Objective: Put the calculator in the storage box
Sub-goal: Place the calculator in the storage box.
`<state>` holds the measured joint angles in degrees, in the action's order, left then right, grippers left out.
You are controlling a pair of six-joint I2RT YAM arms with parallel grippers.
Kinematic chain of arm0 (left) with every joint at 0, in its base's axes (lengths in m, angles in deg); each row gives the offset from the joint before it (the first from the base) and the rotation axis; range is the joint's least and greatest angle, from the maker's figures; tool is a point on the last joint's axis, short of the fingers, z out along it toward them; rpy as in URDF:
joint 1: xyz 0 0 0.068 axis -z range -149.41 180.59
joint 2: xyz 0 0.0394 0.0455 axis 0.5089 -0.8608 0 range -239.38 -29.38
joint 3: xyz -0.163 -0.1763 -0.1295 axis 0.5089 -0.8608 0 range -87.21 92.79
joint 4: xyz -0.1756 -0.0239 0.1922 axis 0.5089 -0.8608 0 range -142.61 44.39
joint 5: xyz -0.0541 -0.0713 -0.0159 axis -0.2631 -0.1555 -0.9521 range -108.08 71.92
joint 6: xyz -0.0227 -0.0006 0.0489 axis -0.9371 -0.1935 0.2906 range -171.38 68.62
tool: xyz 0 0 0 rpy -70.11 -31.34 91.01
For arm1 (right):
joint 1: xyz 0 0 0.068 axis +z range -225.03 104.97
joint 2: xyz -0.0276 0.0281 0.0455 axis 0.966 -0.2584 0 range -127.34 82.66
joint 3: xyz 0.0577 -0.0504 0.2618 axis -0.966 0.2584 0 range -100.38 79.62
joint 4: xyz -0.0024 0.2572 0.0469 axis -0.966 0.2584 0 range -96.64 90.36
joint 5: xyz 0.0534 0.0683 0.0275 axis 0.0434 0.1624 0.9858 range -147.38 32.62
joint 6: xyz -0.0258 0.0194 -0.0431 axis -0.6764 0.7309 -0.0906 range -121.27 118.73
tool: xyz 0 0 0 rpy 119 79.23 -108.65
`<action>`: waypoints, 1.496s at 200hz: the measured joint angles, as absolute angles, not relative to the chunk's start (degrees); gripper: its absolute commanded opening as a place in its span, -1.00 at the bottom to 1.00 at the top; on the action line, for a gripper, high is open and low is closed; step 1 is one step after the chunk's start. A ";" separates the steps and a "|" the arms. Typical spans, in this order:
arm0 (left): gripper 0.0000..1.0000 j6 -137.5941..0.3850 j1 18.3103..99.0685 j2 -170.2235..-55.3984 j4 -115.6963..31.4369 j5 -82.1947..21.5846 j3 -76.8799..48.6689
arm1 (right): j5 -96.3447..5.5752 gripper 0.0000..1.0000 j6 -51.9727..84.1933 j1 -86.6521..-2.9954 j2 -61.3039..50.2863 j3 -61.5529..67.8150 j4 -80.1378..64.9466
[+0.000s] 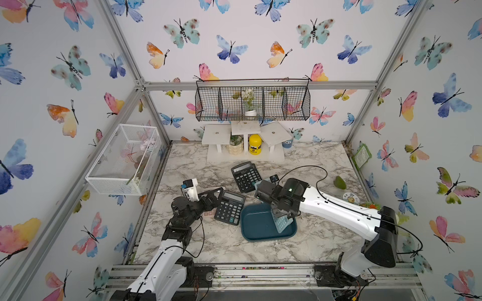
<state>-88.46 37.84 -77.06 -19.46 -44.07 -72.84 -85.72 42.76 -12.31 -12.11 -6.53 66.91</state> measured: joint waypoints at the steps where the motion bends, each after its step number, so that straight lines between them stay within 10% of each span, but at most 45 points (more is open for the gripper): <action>1: 0.97 -88.44 37.84 -77.02 -19.50 -44.05 -72.82 | -85.79 -0.93 42.80 -12.29 -12.24 -6.55 66.96; 75: 0.97 -88.18 37.84 -75.99 -19.74 -43.18 -72.75 | -91.16 -0.74 47.02 -10.12 -19.51 -8.17 69.69; 133: 0.97 -87.96 37.84 -75.97 -19.79 -42.76 -72.75 | -92.89 -0.10 47.78 -7.43 -25.31 -12.19 70.74; 299: 0.97 -87.79 37.84 -74.64 -20.27 -42.37 -72.75 | -88.17 -0.05 44.72 -3.63 -32.02 -17.17 63.37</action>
<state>-87.79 37.84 -74.64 -20.27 -42.37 -72.75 -88.17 44.72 -3.63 -32.02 -17.17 63.37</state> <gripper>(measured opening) 0.987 0.475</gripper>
